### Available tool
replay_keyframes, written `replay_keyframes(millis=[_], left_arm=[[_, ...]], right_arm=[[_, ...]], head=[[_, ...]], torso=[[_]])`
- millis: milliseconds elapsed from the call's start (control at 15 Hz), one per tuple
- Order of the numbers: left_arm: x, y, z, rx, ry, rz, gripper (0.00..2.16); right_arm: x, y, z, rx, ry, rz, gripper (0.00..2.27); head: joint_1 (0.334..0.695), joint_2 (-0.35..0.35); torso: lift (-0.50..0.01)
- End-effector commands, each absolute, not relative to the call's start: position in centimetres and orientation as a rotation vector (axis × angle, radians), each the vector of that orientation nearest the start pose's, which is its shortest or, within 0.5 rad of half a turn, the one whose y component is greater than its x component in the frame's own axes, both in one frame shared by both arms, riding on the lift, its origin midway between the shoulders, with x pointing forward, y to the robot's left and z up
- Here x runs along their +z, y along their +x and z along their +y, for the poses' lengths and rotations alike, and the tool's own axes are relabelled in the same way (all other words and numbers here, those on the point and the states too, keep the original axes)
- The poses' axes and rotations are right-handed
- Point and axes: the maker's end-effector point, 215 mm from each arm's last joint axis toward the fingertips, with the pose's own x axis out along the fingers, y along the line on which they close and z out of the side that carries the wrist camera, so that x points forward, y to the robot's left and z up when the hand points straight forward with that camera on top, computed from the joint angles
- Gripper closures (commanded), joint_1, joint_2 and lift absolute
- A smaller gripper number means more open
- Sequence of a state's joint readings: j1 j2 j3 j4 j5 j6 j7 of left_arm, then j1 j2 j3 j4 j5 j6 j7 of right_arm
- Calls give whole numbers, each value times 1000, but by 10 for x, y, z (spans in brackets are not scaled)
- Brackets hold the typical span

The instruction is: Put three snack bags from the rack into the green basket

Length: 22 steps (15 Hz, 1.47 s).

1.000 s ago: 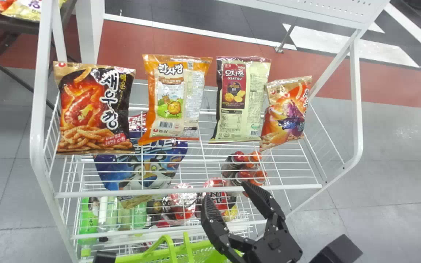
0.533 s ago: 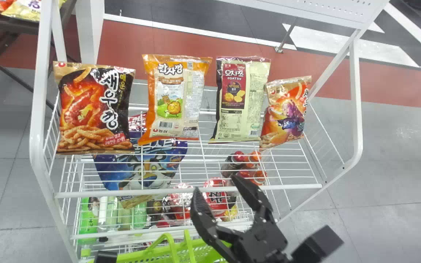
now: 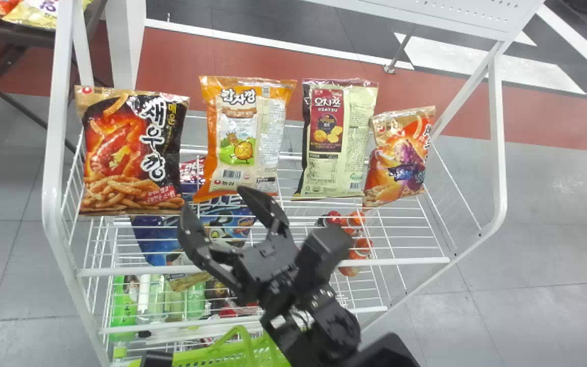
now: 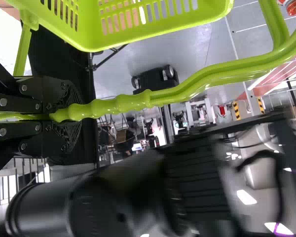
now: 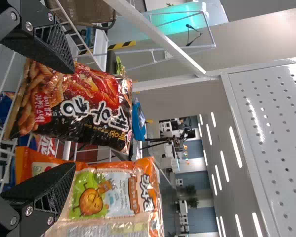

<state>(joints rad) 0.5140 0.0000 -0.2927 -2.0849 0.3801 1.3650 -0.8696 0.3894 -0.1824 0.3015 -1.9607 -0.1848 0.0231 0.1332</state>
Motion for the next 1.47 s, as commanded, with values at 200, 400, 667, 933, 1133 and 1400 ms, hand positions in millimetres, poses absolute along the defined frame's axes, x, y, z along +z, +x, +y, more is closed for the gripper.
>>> replay_keyframes(millis=[200,400,667,933,1133,1400], left_arm=[[-427,114,-112,-1282,-873,1229,1274],[-427,115,-110,-1281,-882,1229,1274],[-426,119,-109,-1281,-885,1224,1274],[-427,121,-109,-1289,-894,1230,1274],[-429,123,-109,-1287,-896,1235,1274],[-433,125,-110,-1289,-902,1247,1274]], right_arm=[[-362,491,-8,537,115,145,167],[-375,510,14,563,92,179,171],[-389,529,30,579,60,227,171],[-394,547,29,583,30,277,323],[-405,543,33,621,11,343,1565],[-398,532,30,634,-13,273,2189]], head=[[695,-293],[695,-235],[695,-168],[695,-141],[695,-135],[695,-130]], torso=[[0],[0],[0],[0],[0],[0]])
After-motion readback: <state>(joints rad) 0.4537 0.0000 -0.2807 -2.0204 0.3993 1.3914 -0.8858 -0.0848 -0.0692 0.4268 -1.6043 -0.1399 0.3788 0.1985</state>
